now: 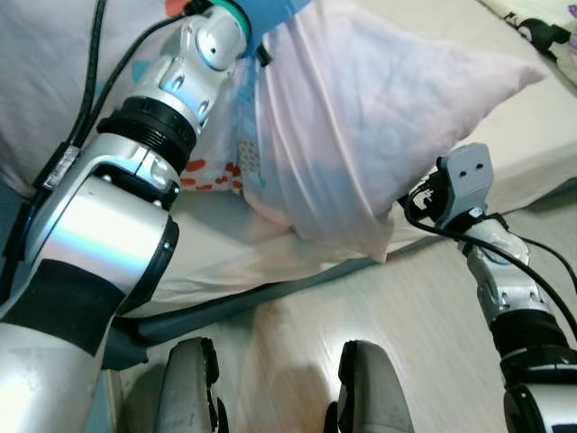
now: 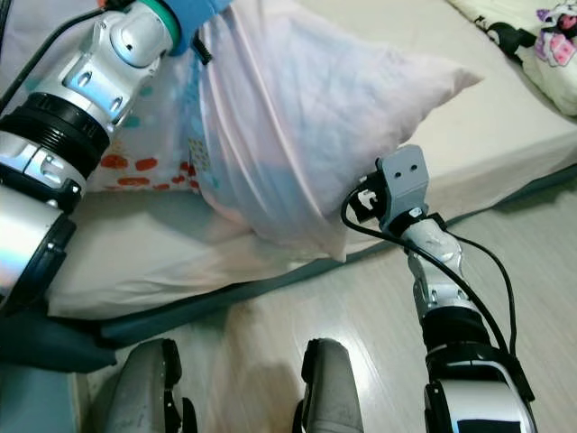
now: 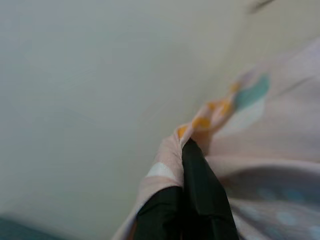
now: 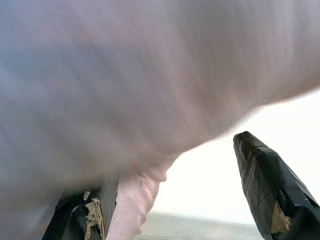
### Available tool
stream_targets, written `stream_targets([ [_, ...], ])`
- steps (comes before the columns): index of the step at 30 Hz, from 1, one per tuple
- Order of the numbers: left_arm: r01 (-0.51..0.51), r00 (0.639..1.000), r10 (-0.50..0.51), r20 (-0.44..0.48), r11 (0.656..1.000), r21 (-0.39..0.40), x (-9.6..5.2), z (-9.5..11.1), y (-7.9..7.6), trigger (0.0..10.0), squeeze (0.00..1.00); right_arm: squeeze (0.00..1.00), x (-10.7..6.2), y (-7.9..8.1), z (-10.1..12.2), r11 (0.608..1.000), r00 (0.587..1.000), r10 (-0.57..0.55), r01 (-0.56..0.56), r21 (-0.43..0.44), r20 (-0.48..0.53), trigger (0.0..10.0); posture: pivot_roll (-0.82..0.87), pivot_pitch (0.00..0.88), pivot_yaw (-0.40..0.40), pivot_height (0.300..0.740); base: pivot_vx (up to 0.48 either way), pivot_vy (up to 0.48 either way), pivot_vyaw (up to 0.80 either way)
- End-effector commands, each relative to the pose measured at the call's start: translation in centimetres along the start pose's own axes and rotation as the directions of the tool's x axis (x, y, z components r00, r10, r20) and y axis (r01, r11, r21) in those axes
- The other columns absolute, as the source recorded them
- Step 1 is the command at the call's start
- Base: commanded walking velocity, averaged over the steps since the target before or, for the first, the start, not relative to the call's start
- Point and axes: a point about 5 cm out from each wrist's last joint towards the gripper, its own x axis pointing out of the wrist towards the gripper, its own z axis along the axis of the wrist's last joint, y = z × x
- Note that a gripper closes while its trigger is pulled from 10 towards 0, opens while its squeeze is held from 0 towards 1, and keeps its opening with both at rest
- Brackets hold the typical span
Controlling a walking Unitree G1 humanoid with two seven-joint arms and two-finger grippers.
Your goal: Clean up the room
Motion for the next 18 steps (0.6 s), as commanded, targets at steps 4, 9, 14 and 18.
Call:
stream_targets([
  [4,-0.279,0.944,0.265,0.197,0.959,0.050,0.7,4.7,4.8,0.0,0.00,0.00,-0.5,0.3,-0.5,1.000,1.000,-0.001,0.001,0.011,-0.006,10.0,0.03,0.175,0.023,0.579,0.000,0.000,0.00],
  [9,-0.483,0.830,0.439,0.345,0.874,0.050,0.3,7.5,7.5,0.0,0.00,0.00,-0.6,0.7,-0.7,1.000,1.000,0.019,-0.019,0.016,-0.013,10.0,0.03,0.175,0.023,0.579,0.000,0.000,0.00],
  [14,-0.533,0.802,0.407,0.436,0.818,0.216,0.3,8.5,6.9,0.0,0.00,0.00,-0.5,1.2,-0.8,0.999,1.000,0.029,-0.029,0.020,-0.008,10.0,0.03,0.162,0.023,0.579,0.000,0.000,0.00],
  [18,-0.480,0.842,0.285,0.459,0.783,0.395,0.5,7.6,4.6,0.0,0.00,0.00,-0.5,1.2,-0.8,0.999,1.000,0.026,-0.026,0.022,-0.005,10.0,0.03,0.162,0.023,0.579,0.000,0.000,0.00],
])
